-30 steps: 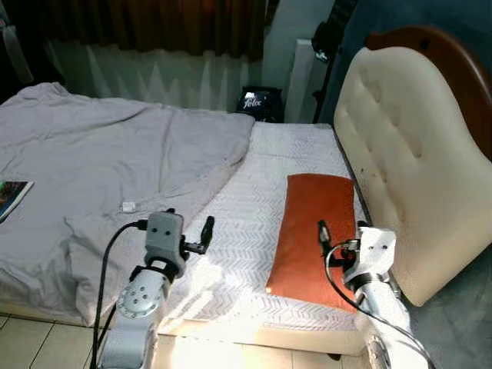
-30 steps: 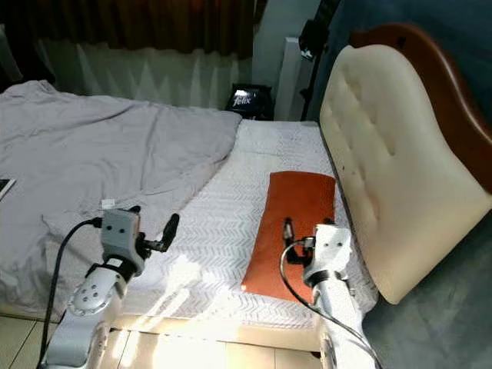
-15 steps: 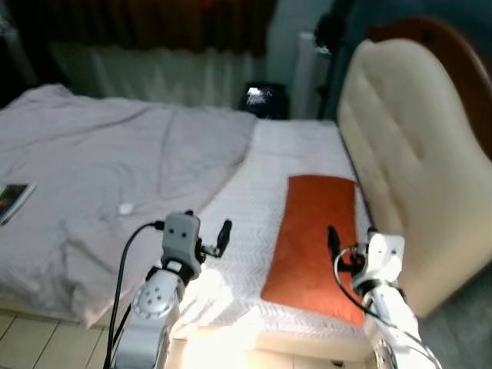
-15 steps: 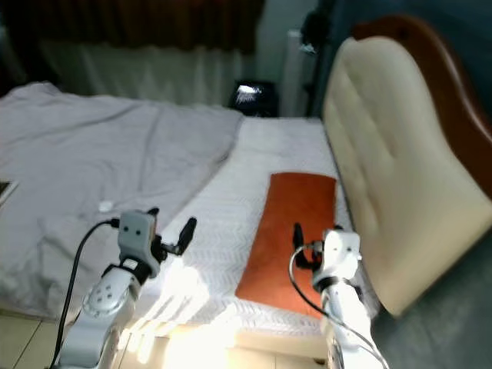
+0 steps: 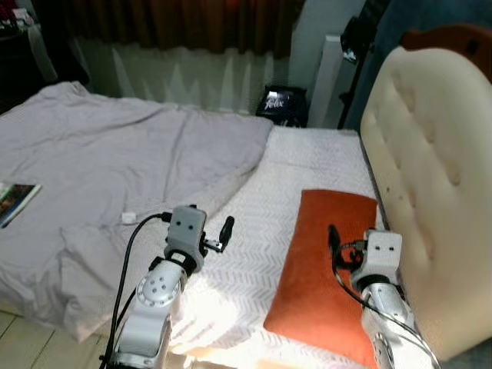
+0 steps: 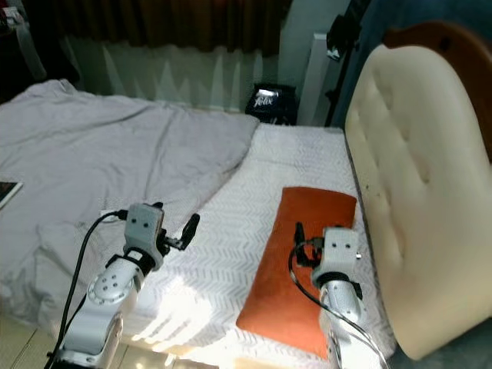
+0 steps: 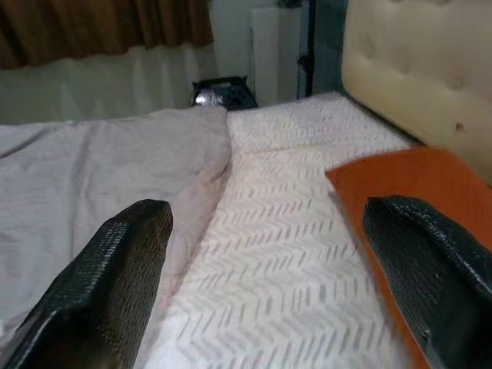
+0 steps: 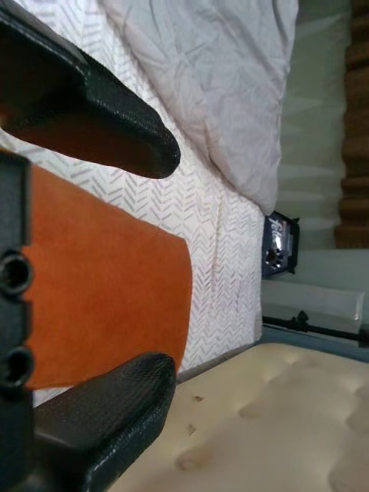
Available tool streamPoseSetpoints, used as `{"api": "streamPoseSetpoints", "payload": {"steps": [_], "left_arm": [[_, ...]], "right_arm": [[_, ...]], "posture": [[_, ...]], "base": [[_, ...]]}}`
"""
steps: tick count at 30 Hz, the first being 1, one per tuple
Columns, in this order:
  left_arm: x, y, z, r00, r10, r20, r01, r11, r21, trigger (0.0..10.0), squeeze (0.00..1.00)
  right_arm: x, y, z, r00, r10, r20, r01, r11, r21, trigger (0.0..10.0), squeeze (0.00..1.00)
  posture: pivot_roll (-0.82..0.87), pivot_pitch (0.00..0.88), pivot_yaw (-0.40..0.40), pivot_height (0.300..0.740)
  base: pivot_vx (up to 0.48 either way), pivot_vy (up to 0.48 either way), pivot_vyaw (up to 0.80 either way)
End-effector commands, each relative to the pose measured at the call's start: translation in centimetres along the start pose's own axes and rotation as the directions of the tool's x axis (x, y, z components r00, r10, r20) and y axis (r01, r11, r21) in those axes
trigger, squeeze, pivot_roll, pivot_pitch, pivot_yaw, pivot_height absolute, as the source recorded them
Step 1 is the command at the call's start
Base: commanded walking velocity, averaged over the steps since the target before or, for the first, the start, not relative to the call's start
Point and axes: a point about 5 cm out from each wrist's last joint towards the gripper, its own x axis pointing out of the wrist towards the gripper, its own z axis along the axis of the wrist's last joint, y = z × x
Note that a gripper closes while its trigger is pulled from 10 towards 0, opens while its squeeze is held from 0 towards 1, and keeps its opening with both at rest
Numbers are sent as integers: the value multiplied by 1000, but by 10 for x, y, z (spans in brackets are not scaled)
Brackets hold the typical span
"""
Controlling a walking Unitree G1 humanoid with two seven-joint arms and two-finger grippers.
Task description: Clean up the room
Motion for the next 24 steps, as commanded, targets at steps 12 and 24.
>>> {"api": "streamPoseSetpoints", "payload": {"steps": [12, 24], "left_arm": [[1, -3, 0, 999, -36, 6, 36, 999, 17, 10000, 0], [2, -5, -4, 1000, -17, -2, 17, 1000, -11, 10000, 0]], "right_arm": [[-3, -5, -2, 999, -46, 10, 46, 995, -93, 10000, 0], [-4, -2, -1, 1000, -19, 20, 21, 993, -113, 10000, 0]], "posture": [[2, 0, -31, 740], [-8, 12, -39, 740]], "base": [[0, 0, -241], [0, 0, -267]]}}
